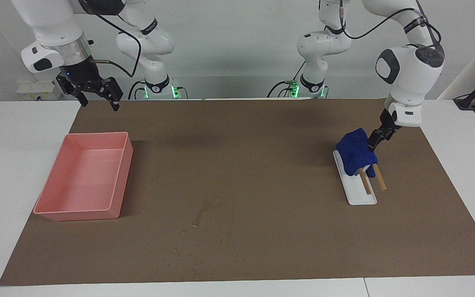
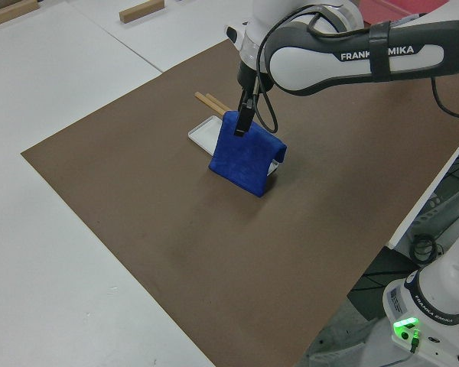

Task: Wipe water with towel using both arms
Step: 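Close the left gripper on the blue towel's edge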

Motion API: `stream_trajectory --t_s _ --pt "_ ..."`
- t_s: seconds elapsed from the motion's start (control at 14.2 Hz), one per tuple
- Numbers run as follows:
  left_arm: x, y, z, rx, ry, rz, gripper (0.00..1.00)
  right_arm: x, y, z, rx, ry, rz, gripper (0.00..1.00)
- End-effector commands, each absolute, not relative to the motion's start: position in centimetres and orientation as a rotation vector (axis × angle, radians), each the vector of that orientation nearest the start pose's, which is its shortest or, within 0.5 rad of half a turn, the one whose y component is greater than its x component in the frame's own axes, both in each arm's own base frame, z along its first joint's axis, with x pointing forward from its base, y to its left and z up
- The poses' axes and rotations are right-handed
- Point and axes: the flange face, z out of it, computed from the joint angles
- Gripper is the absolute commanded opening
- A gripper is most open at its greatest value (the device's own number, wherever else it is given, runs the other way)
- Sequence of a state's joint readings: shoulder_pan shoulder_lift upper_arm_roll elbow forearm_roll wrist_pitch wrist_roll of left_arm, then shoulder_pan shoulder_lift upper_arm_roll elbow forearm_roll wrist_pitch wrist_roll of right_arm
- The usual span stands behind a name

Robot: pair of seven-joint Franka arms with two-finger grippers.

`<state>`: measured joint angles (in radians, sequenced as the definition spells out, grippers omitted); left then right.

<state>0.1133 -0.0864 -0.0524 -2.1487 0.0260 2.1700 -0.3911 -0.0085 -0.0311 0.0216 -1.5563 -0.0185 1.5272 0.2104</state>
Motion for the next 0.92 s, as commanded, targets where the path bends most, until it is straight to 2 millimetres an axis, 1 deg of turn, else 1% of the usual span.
stream_trajectory --t_s 0.0,0.21,0.28,0.35,0.49,0.56,0.64,0.71,0.85 --pt "52.3 2.8 43.8 -3.057 -0.563 -0.127 1.00 53.5 0.1 64.9 -3.149 0.293 0.002 1.00" --pt "51.9 2.8 42.6 -3.075 -0.441 -0.089 1.00 53.5 0.2 64.9 -3.150 0.290 0.002 1.00" --pt "51.8 2.8 42.3 -3.076 -0.426 -0.082 0.97 53.5 0.1 64.9 -3.149 0.293 0.002 1.00" --pt "51.7 2.7 42.1 -3.076 -0.424 -0.075 0.90 53.6 0.2 64.8 -3.150 0.290 0.004 1.00" --pt "51.7 2.7 42.1 -3.078 -0.425 -0.077 0.70 53.5 0.2 64.9 -3.150 0.290 0.002 1.00" --pt "51.8 2.7 42.2 -3.078 -0.425 -0.079 0.64 53.5 0.1 64.9 -3.149 0.293 0.002 1.00" --pt "51.9 2.7 42.3 -3.079 -0.427 -0.079 0.60 53.5 0.1 64.9 -3.149 0.293 0.002 1.00" --pt "52.0 2.6 42.2 -3.081 -0.426 -0.076 0.60 53.5 0.1 64.9 -3.149 0.293 0.002 1.00" --pt "52.1 2.5 42.1 -3.082 -0.425 -0.074 0.52 53.5 0.1 64.9 -3.149 0.293 0.002 1.00"
